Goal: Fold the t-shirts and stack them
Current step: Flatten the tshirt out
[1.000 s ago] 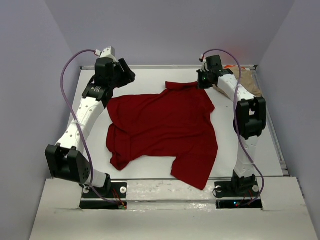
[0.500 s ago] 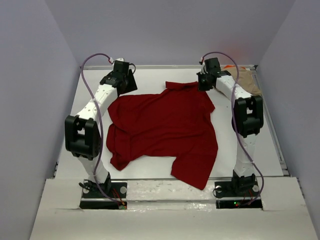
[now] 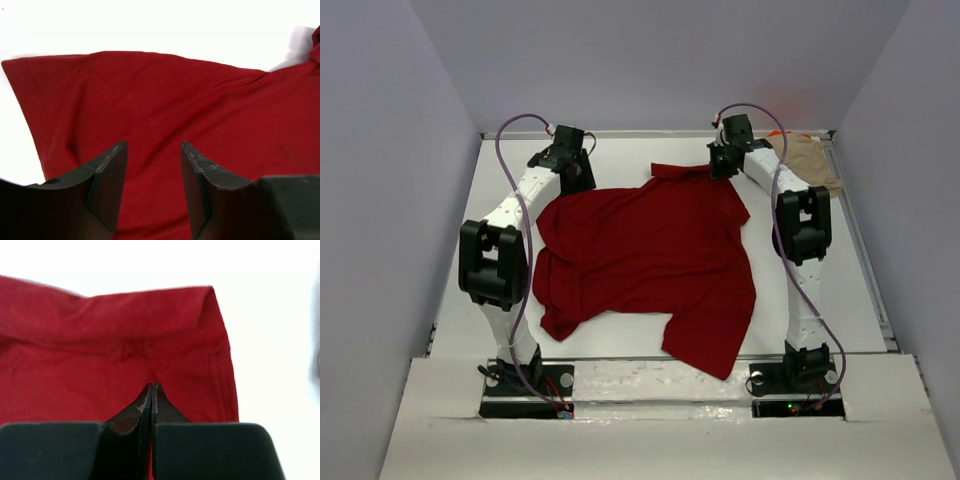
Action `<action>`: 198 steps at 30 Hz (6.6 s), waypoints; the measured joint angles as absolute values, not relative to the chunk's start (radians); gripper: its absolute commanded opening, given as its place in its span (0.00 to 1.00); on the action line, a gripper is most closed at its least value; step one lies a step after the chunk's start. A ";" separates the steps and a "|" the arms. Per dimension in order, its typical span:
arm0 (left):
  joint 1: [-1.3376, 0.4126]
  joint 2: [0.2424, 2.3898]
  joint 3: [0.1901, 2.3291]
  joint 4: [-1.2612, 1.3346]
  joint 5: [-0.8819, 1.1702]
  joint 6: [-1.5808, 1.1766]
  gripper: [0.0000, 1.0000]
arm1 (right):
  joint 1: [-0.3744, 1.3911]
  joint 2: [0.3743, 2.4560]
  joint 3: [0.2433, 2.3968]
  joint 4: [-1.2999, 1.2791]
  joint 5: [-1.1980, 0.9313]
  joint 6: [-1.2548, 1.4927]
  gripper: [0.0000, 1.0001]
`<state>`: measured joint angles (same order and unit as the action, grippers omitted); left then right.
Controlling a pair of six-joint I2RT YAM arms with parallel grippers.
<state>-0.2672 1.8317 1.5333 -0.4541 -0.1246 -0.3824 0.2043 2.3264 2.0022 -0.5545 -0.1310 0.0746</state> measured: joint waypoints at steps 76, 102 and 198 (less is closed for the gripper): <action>-0.302 2.037 1.573 -0.466 -0.092 -0.413 0.00 | 0.195 2.341 1.904 -0.486 -0.244 0.085 0.00; -0.271 2.280 1.862 -0.587 -0.002 -0.404 0.00 | 0.195 2.341 1.901 -0.490 -0.248 0.096 0.00; -0.271 2.047 1.707 -0.587 -0.035 -0.412 0.62 | 0.139 2.131 1.591 -0.381 -0.463 0.278 0.41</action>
<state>-0.2714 2.0468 1.7069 -0.5873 -0.0349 -0.4118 0.1387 2.1307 1.5906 -0.3813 -0.4633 0.2775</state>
